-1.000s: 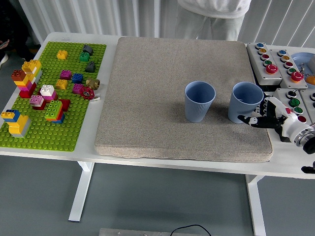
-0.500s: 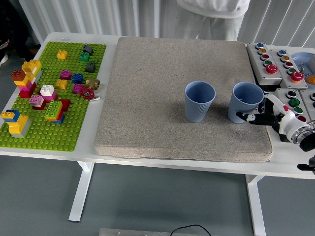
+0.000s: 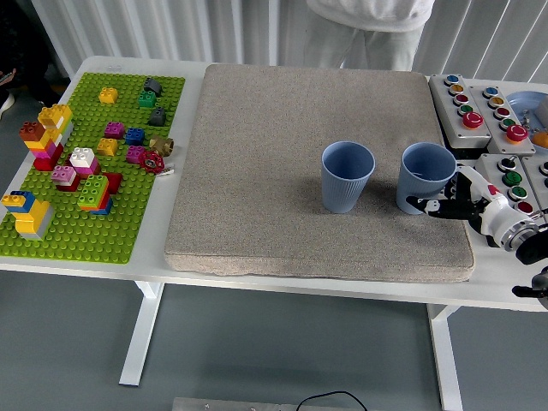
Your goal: Pick cup pour cup place
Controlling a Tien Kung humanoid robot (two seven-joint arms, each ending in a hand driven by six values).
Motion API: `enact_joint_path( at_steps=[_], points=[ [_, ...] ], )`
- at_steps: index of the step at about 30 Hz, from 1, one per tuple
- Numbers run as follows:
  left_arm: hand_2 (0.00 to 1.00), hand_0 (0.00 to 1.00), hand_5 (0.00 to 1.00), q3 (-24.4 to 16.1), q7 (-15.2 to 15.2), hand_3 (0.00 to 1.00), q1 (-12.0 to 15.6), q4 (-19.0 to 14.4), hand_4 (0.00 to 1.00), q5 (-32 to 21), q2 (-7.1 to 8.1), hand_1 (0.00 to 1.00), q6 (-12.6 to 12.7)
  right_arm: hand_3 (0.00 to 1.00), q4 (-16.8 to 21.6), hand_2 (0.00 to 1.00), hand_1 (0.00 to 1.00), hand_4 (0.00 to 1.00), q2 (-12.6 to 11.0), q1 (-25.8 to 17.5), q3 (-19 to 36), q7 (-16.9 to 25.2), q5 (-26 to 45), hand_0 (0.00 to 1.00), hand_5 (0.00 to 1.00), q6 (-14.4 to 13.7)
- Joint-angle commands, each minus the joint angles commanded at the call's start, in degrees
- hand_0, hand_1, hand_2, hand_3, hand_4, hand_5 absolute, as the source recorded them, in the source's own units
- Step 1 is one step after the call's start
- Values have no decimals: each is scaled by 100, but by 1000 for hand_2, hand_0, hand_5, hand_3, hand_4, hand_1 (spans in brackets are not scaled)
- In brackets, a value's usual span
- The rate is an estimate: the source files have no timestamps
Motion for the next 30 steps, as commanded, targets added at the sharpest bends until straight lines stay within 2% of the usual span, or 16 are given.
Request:
enact_joint_path(
  at_steps=[1, 2, 4, 19, 25, 26, 30],
  points=[
    [873, 799, 998, 0, 1, 798, -2, 1, 522, 1, 1, 836, -1, 995, 6, 998, 906, 844, 0, 3, -14, 29, 17, 925, 278, -29],
    [873, 799, 998, -1, 1, 797, -3, 1, 522, 1, 1, 836, -1, 943, 8, 961, 888, 844, 0, 4, -19, 40, 24, 908, 264, -40],
    [873, 799, 998, 1, -2, 797, -6, 2, 522, -5, 3, 836, 1, 943, 5, 961, 888, 844, 2, 20, -43, 95, 54, 908, 264, -143],
    [873, 799, 998, -4, -4, 797, -19, 4, 523, 13, 10, 837, 4, 924, -94, 938, 883, 847, 40, 105, -177, 86, 115, 903, 264, -244],
    [873, 799, 998, -6, -2, 797, -16, 5, 521, 19, 11, 836, 5, 907, -131, 929, 867, 831, 56, 123, -241, 220, 204, 891, 240, -490],
    [873, 798, 998, -5, -3, 796, -16, 5, 522, 18, 11, 836, 6, 815, -133, 824, 811, 744, 56, 123, -242, 228, 200, 851, 61, -499],
    [873, 798, 998, -2, -7, 796, -20, 5, 522, 19, 12, 836, 9, 815, -145, 824, 811, 744, 54, 137, -271, 229, 205, 851, 61, -520]
  ],
)
